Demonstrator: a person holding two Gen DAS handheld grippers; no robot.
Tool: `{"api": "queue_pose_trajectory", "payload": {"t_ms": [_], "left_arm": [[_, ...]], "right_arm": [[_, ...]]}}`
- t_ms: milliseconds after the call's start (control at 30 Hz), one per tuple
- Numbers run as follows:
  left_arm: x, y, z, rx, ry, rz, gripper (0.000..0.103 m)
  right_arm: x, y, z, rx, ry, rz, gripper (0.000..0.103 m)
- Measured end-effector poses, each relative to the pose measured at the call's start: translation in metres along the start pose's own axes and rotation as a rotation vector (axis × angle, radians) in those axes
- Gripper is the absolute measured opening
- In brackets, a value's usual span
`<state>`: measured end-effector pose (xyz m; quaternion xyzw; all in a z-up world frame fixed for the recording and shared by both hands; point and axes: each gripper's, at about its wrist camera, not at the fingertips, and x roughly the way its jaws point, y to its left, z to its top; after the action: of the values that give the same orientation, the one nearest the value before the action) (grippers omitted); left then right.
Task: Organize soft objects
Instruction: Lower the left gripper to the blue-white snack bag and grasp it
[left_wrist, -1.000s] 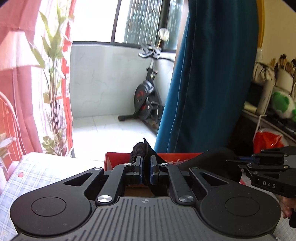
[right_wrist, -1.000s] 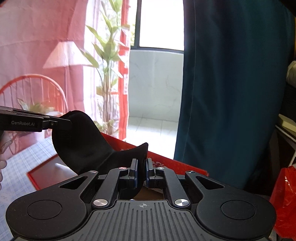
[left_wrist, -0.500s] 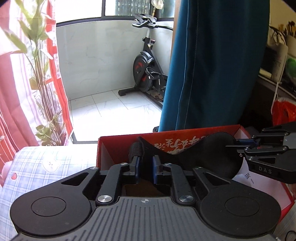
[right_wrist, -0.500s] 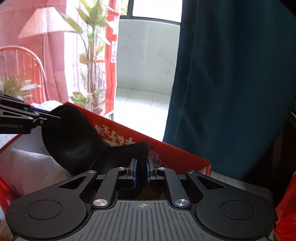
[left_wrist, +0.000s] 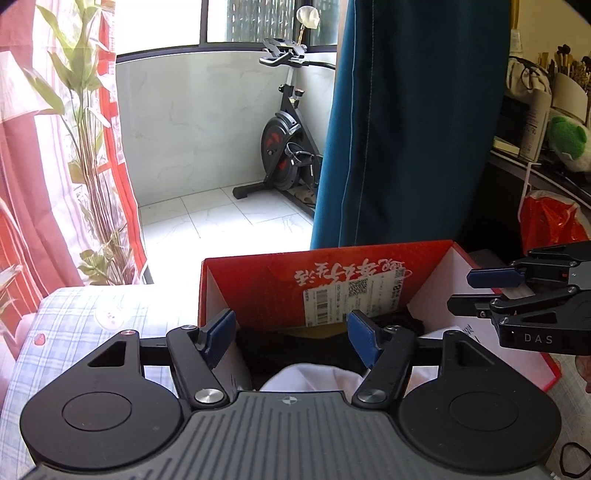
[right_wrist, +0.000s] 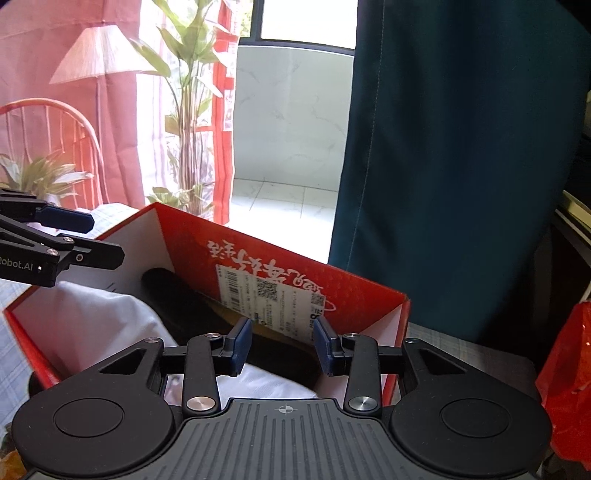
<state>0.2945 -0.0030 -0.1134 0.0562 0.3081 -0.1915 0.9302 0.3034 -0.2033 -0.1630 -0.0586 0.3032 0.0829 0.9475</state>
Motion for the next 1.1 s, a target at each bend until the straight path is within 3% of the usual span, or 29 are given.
{"api": "queue_pose_trajectory", "payload": {"t_ms": [400, 600, 1000, 1100], "left_arm": [[-0.065, -0.016, -0.050, -0.044, -0.011, -0.029, 0.070], [-0.087, -0.030, -0.087, -0.081, 0.012, -0.081, 0.069], [-0.091, -0.057, -0.155, -0.194, 0.110, -0.195, 0.065], [-0.084, -0.060, -0.167, -0.213, 0.142, -0.204, 0.063]], "right_arm": [[-0.075, 0.027, -0.031, -0.021, -0.042, 0.060, 0.034], [-0.106, 0.039, -0.061, -0.007, -0.034, 0.095, 0.034], [-0.128, 0.057, -0.142, 0.093, 0.028, 0.137, 0.035], [-0.129, 0.061, -0.156, 0.105, 0.010, 0.130, 0.036]]}}
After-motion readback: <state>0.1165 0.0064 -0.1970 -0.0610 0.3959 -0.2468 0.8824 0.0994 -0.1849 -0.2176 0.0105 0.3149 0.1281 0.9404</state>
